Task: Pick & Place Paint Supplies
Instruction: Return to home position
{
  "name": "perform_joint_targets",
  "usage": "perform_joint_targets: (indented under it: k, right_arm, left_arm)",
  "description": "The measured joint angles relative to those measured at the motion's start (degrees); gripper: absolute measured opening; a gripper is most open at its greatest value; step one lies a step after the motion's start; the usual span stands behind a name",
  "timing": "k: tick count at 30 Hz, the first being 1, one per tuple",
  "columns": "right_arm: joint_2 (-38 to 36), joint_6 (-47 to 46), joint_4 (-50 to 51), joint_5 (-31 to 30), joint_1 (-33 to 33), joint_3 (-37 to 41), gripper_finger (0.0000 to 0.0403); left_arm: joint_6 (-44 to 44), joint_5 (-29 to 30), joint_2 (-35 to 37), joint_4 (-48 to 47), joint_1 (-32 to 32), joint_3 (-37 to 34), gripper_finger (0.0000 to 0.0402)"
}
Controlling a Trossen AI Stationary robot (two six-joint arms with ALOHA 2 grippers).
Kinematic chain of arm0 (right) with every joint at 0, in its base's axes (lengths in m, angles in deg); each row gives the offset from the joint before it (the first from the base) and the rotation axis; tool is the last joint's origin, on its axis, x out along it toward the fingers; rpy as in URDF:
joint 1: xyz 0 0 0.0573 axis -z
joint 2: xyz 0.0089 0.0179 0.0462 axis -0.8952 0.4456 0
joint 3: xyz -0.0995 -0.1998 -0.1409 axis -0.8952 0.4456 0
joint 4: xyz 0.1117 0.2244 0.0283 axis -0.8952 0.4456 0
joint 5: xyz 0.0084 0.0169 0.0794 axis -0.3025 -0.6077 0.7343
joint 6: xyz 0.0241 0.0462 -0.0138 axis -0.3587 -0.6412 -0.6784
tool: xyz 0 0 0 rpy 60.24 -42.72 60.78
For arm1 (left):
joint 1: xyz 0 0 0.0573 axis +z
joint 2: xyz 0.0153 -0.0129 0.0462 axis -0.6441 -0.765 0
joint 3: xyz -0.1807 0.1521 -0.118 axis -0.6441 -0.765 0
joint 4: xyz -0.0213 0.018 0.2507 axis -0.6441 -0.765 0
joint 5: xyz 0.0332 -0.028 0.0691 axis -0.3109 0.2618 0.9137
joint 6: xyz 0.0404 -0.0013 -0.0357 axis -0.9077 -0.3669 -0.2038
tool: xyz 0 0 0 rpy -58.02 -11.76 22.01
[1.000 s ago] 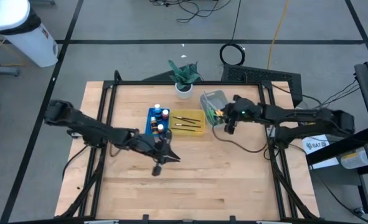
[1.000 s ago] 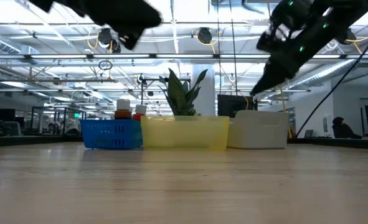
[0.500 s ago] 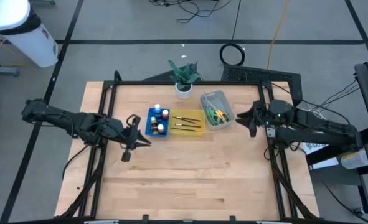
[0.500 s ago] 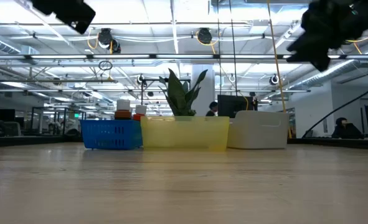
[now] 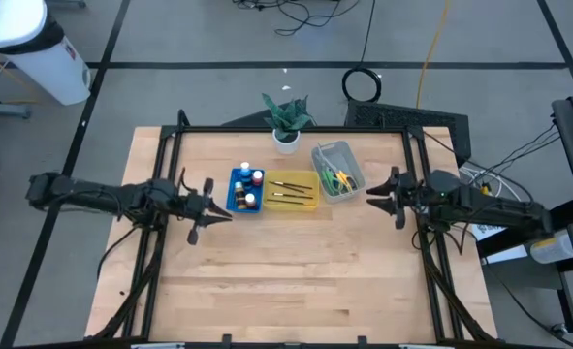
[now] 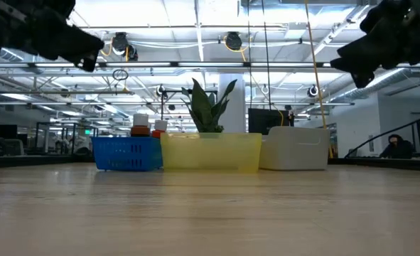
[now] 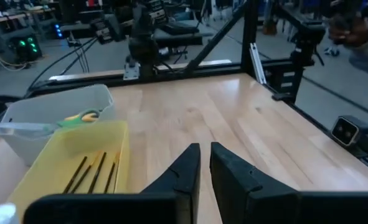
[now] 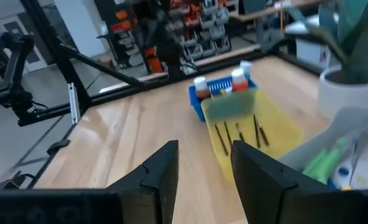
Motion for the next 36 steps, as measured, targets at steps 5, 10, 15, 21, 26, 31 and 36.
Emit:
perform_joint_targets:
  k: [5,10,15,21,26,31,36]
  right_arm:
    - [-3.80,3.90,0.13,-2.53,0.02,-0.01,0.0134]
    - [-6.49,6.93,-0.53,-4.80,0.01,0.99,0.0136]
    - [-8.04,6.31,-7.44,-4.63,0.00,5.70,0.0133]
    - [-8.10,7.94,-14.21,-4.42,-0.20,9.58,0.0136]
    - [-8.02,8.00,-16.78,-4.87,-0.85,13.71,0.0135]
    - [-6.70,6.33,-17.63,-9.47,-2.81,15.91,0.0133]
    - [-4.38,12.38,-14.09,-10.24,-6.63,16.00,0.0137]
  left_arm:
    - [1.08,-6.32,4.32,2.59,6.98,-4.20,0.0047]
    - [2.72,-8.26,7.00,4.33,11.18,-7.37,0.0047]
    - [2.54,-8.27,10.39,4.53,12.28,-9.83,0.0047]
    - [2.82,-8.22,15.01,5.44,12.50,-12.67,0.0047]
    - [3.69,-8.16,17.22,4.36,12.49,-13.83,0.0047]
    - [4.13,-8.29,17.28,5.22,12.17,-13.77,0.0047]
    - [4.49,-8.34,17.18,5.30,11.16,-13.77,0.0047]
